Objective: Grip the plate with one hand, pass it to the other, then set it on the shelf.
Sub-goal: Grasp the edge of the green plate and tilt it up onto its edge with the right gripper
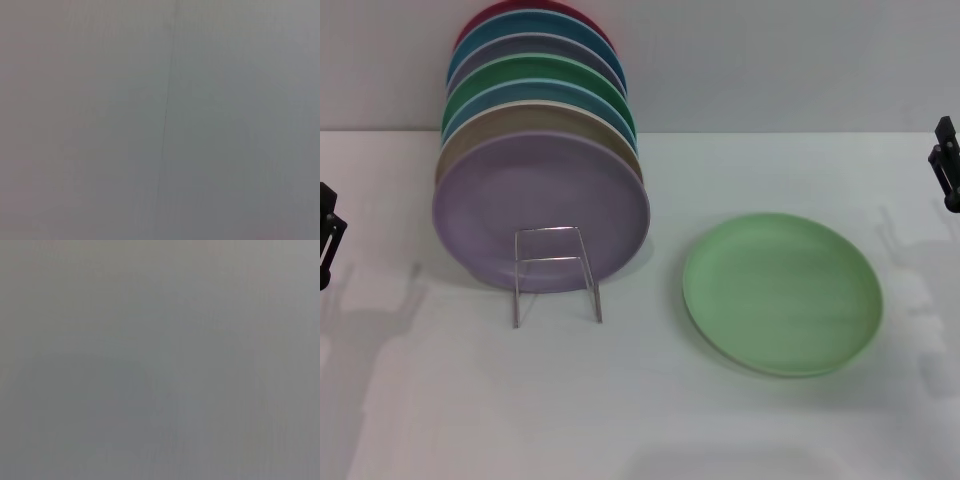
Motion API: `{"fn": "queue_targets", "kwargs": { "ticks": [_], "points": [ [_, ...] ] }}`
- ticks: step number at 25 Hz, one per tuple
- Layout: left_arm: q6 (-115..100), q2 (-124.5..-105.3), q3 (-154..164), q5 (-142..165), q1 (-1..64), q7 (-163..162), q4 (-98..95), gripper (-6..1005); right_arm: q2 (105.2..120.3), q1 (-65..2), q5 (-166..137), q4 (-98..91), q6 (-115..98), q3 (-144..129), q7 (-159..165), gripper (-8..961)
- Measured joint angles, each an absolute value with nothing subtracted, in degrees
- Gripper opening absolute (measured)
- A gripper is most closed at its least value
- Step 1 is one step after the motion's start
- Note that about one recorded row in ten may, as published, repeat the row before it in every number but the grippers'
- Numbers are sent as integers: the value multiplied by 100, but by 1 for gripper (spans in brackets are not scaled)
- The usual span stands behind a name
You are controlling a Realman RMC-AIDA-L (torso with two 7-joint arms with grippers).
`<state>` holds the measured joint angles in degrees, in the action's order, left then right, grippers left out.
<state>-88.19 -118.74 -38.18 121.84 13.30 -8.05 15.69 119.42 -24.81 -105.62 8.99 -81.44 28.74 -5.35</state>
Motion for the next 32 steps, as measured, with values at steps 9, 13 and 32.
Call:
{"fn": "queue_targets", "kwargs": {
  "ticks": [9, 13, 32],
  "points": [
    [-8834, -11864, -3823, 12185, 1362, -782, 1564, 844, 11945, -2484, -10563, 905, -8168, 2929, -554, 704],
    [-8848, -11865, -3823, 12195, 1363, -777, 1564, 843, 11945, -2465, -10561, 925, -8174, 2946, -707, 704],
    [-8880, -11865, -3779, 12208, 1316, -756, 1553, 836, 11836, -2093, -10608, 4389, -5464, 5029, -4357, 702]
  ]
}}
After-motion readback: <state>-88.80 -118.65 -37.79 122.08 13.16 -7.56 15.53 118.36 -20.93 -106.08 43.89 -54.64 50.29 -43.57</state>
